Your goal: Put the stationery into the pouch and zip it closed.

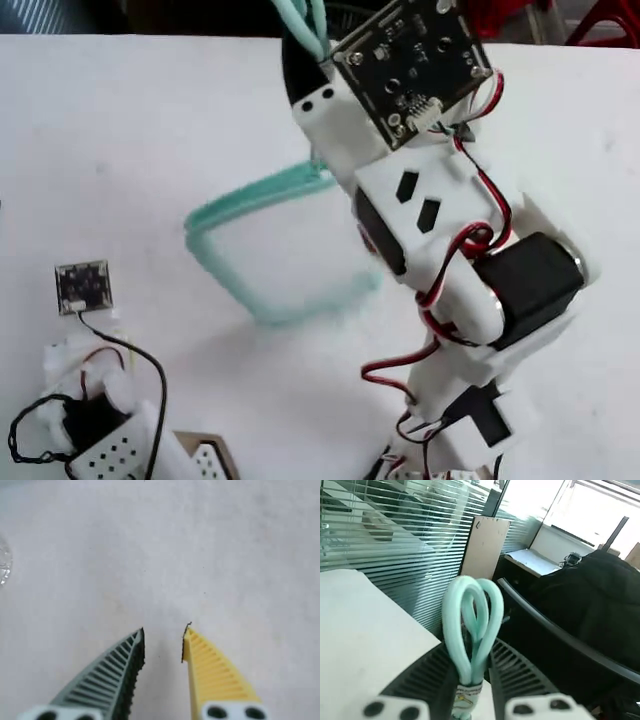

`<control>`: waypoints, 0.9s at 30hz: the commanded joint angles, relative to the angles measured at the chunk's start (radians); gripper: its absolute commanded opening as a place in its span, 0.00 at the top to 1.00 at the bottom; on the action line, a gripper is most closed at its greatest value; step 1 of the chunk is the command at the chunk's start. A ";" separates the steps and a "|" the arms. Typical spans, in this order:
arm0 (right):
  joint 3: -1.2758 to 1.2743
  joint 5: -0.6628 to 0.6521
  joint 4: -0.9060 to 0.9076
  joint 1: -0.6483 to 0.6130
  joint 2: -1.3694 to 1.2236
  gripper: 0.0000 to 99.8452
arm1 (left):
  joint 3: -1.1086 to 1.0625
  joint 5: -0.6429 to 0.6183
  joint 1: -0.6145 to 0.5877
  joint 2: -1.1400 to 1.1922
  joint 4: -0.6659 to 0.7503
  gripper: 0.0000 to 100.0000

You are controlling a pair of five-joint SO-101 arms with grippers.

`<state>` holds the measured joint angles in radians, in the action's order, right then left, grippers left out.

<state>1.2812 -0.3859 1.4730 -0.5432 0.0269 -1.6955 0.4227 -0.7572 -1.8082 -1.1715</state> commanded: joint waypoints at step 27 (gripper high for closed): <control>-0.081 0.232 0.163 -0.001 0.039 0.98 | 0.034 0.003 0.019 -0.015 -0.003 0.84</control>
<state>1.2121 -0.1757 1.6295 -0.5401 0.0667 -1.6955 0.4227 -0.7572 -1.8082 -1.1715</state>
